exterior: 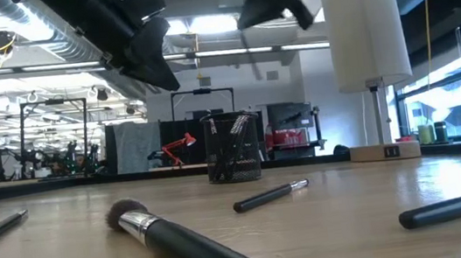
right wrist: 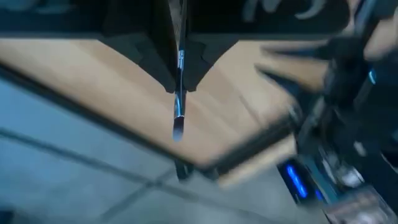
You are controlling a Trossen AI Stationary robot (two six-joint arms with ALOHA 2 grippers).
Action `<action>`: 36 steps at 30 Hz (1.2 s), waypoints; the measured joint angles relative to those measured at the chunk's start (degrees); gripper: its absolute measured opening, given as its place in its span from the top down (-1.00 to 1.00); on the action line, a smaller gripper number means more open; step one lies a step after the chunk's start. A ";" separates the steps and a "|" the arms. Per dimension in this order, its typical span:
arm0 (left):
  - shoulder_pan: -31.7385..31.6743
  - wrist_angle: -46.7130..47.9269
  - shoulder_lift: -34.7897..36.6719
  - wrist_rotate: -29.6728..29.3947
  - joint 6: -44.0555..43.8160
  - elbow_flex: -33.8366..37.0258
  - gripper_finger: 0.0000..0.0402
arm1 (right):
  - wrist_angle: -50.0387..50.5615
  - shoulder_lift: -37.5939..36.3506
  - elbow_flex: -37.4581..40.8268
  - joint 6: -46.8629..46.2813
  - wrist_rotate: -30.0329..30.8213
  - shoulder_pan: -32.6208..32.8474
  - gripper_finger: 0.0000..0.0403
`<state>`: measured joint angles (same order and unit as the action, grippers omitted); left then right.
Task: Sort items
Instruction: Put the eyeshadow brush into the organizer
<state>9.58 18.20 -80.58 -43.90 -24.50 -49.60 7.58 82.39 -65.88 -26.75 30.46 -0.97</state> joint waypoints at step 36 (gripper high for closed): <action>0.07 2.86 0.00 1.63 -2.00 1.45 0.57 | -6.05 9.32 4.91 -1.80 7.41 4.06 0.34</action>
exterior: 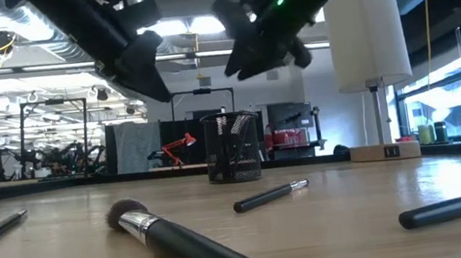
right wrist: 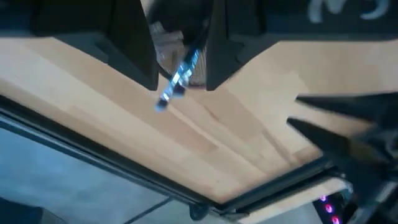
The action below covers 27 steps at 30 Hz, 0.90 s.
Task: Sort items
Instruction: Put the eyeshadow brush into the organizer
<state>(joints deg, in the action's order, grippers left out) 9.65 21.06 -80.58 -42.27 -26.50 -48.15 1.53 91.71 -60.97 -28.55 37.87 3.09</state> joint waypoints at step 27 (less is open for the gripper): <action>2.16 -11.59 -32.02 22.81 -3.02 -24.69 0.57 | 52.42 -18.12 0.38 -27.80 9.82 10.60 0.38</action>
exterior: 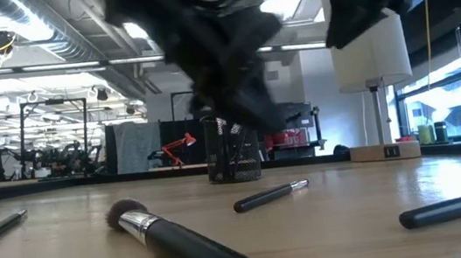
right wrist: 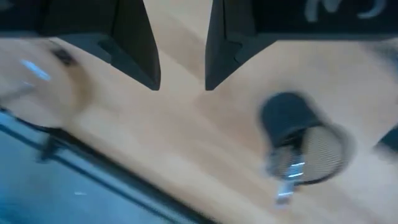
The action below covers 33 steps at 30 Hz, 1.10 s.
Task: Sort items
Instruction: Put the eyeshadow brush into the organizer
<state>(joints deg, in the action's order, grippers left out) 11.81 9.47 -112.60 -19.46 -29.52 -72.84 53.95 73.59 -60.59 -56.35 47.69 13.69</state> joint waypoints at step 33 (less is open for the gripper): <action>-0.13 29.82 -12.87 13.34 -10.52 -16.85 0.91 | -3.62 -20.49 20.86 -6.39 -5.27 -7.56 0.38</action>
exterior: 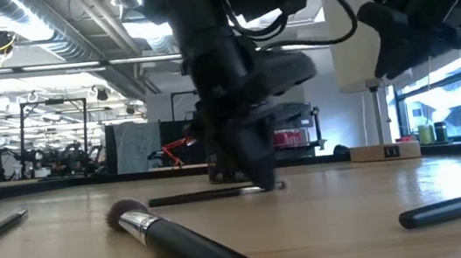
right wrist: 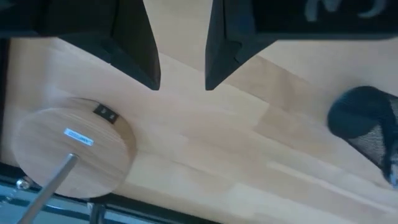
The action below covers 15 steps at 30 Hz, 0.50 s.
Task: Sort items
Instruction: Put the eyeshadow brush into the organizer
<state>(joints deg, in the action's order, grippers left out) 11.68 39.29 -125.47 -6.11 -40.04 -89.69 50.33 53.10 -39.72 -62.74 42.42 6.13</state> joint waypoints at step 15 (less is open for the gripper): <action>-0.22 6.15 8.30 -19.19 3.37 -2.85 0.90 | 0.54 -1.18 0.00 4.94 -0.41 0.02 0.38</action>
<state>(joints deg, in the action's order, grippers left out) 11.46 45.44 -117.17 -25.31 -36.67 -92.54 50.87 51.92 -39.72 -57.80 42.01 6.15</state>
